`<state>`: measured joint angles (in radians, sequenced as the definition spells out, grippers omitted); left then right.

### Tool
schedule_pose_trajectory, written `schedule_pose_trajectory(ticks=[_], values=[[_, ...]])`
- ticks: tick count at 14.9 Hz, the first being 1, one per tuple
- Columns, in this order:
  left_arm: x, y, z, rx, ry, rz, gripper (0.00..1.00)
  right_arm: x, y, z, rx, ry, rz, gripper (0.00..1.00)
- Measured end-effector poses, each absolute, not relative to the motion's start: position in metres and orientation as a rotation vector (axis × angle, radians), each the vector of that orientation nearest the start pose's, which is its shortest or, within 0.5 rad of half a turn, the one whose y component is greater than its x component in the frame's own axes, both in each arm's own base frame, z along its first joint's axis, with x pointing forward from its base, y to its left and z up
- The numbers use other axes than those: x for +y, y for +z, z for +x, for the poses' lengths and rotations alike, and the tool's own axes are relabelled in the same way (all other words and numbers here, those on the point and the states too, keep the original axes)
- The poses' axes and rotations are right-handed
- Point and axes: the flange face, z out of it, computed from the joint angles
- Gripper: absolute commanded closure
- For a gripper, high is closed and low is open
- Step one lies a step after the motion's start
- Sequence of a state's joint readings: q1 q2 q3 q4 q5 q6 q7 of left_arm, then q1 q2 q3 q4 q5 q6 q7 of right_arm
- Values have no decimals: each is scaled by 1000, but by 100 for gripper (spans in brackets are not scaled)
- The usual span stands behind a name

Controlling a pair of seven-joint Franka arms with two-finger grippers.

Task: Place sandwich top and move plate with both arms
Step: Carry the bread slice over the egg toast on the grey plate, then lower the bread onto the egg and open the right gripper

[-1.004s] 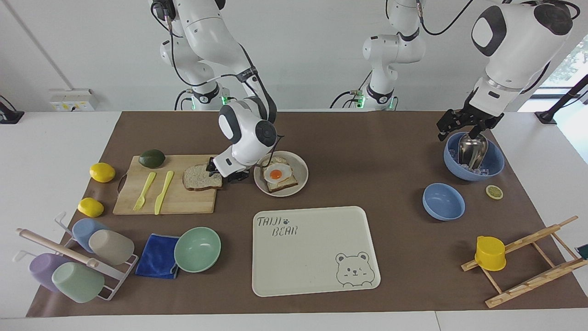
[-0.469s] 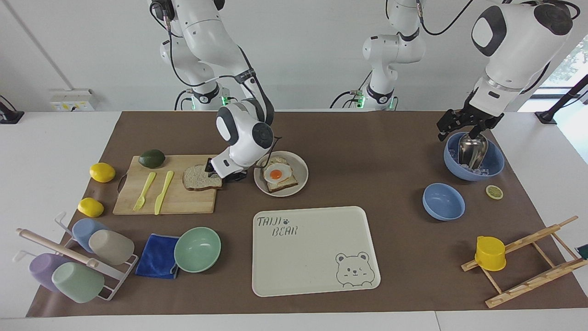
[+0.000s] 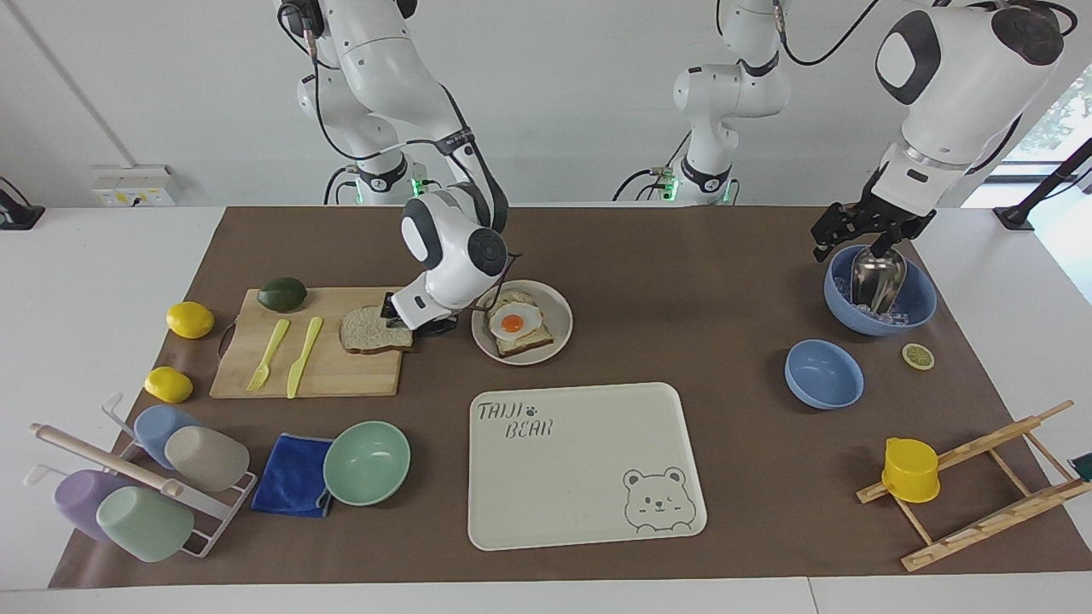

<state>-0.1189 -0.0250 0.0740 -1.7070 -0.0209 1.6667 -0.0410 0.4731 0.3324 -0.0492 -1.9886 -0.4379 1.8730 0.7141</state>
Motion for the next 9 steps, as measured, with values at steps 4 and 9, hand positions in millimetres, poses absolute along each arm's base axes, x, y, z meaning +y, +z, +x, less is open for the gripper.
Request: schedule_pose_trajectory(ticks=[4, 9], values=[[-26, 582, 551, 3, 26, -3163, 0, 199, 282, 520, -83, -197, 2563, 100], [-26, 582, 551, 3, 26, -3163, 0, 203, 292, 518, -71, -214, 2539, 100]])
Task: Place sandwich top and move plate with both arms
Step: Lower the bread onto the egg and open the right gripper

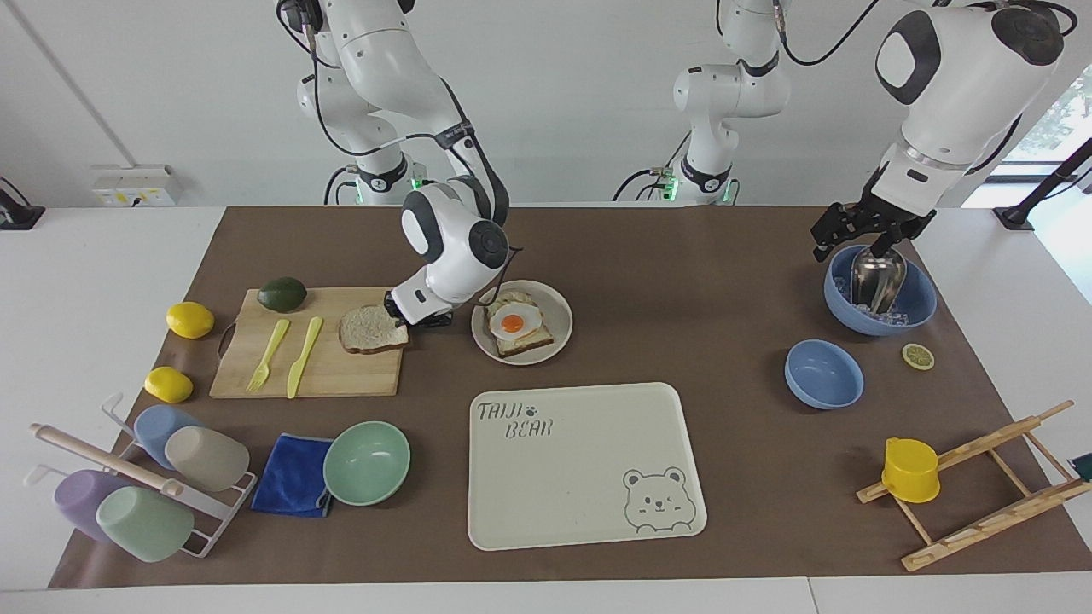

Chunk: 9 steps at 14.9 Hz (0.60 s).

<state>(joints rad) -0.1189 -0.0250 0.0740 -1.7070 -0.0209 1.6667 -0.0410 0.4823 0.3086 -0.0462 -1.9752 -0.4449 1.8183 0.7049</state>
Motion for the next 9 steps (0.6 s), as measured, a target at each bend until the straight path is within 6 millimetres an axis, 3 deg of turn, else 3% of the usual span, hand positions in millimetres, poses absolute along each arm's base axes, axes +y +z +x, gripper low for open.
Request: schedule_pose_trajectory(ticks=[3, 6, 9], values=[[-26, 582, 551, 3, 26, -3163, 0, 222, 335, 526, -39, -244, 2504, 100], [-26, 582, 551, 3, 26, -3163, 0, 264, 392, 527, -31, -245, 2556, 100], [-26, 582, 551, 3, 26, -3163, 0, 306, 427, 518, -15, -246, 2682, 100]])
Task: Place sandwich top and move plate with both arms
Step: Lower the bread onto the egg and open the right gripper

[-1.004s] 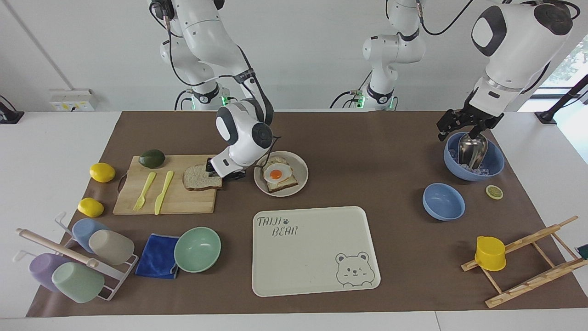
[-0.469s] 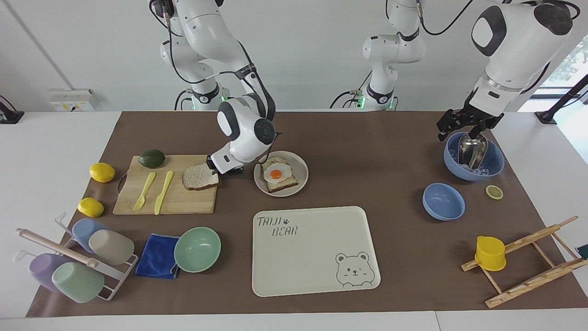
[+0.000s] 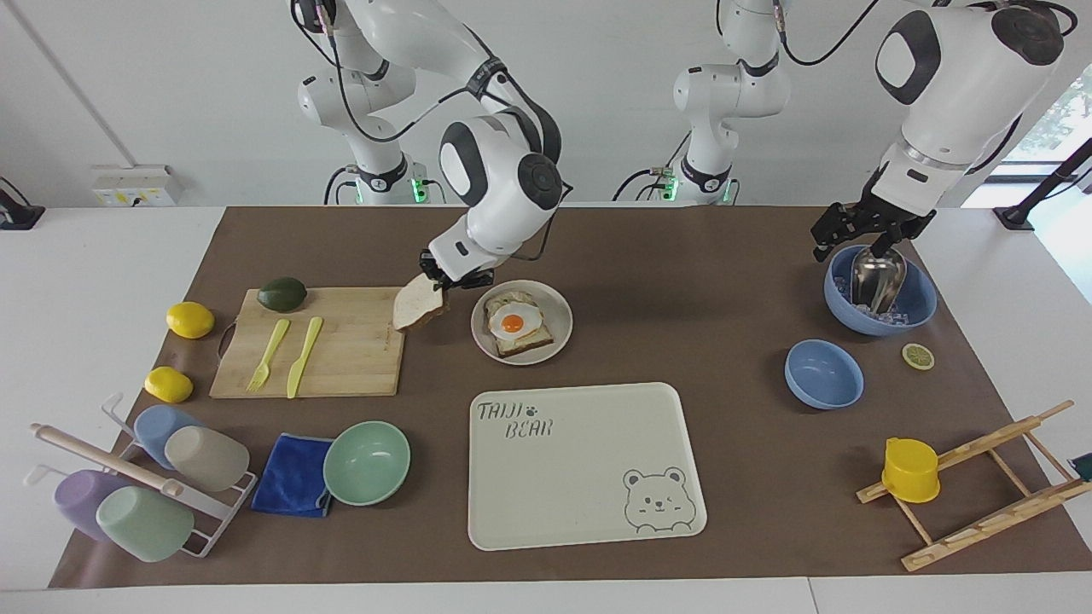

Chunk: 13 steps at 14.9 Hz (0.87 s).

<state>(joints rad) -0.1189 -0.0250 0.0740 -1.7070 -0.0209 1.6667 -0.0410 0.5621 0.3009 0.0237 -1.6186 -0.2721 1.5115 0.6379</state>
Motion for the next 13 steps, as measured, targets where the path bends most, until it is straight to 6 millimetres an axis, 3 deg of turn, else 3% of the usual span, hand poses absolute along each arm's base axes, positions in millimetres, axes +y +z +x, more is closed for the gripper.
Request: schedule_pose_trajectory(ticks=[2, 6, 13], values=[[-26, 582, 551, 3, 26, -3163, 0, 332, 434, 508, 40, 292, -3533, 100], [-26, 582, 551, 3, 26, -3163, 0, 365, 422, 500, 104, 211, -3458, 100], [-26, 582, 551, 3, 26, -3163, 0, 375, 380, 499, 116, 121, -3397, 100]])
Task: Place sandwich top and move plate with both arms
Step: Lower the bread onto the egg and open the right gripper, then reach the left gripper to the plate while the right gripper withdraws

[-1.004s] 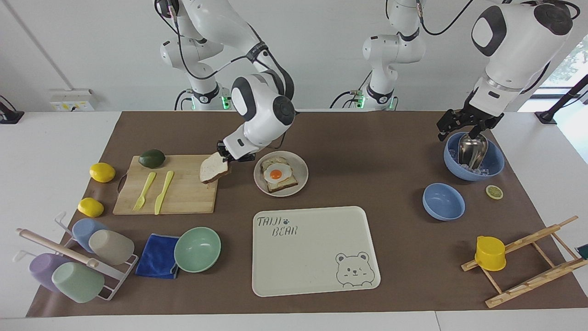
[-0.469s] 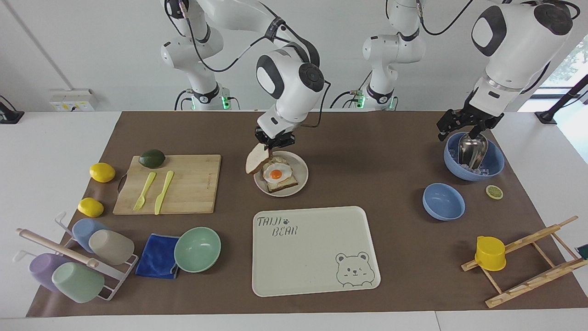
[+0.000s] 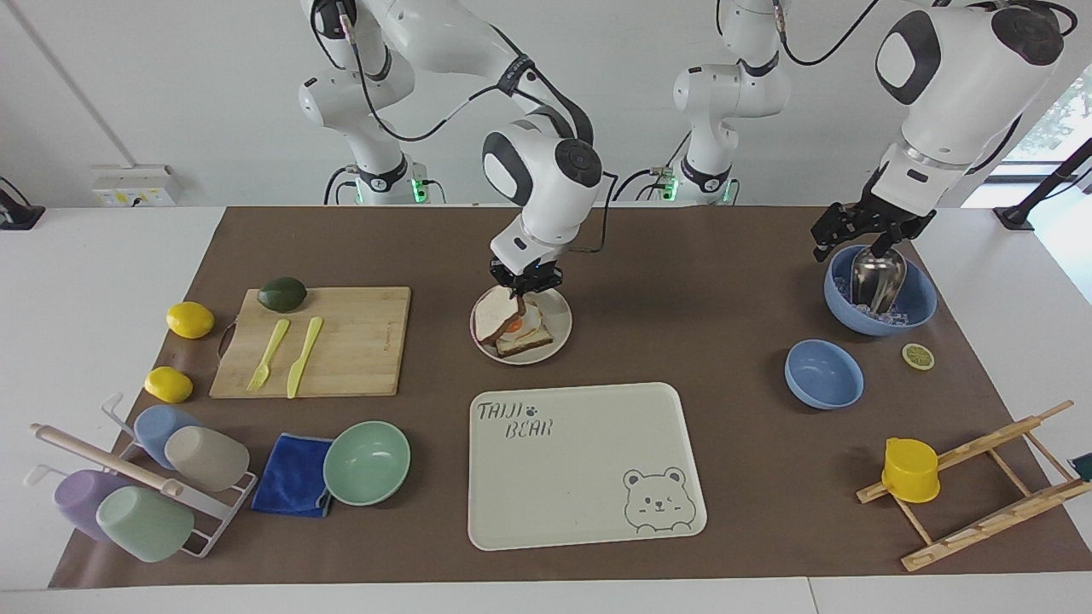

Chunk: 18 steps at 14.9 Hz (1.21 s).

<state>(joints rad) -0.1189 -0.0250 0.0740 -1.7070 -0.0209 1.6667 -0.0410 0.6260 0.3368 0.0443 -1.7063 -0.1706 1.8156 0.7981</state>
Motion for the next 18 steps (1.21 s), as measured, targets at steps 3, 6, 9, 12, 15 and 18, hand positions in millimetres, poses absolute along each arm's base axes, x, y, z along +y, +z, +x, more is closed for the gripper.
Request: schedule_pose_trajectory(ticks=[3, 6, 9, 12, 15, 18], values=[[-26, 582, 551, 3, 26, -3163, 0, 379, 376, 498, 173, 136, -3338, 100], [-26, 582, 551, 2, 26, -3163, 0, 380, 372, 499, 212, 122, -3302, 100], [-26, 582, 551, 2, 26, -3163, 0, 380, 368, 501, 246, 108, -3267, 77], [-27, 582, 551, 4, 26, -3163, 0, 382, 365, 501, 301, 91, -3246, 50], [-28, 582, 551, 7, 27, -3163, 0, 383, 365, 502, 334, 69, -3230, 43], [-29, 582, 551, 11, 27, -3163, 0, 385, 373, 506, 338, 40, -3211, 41]])
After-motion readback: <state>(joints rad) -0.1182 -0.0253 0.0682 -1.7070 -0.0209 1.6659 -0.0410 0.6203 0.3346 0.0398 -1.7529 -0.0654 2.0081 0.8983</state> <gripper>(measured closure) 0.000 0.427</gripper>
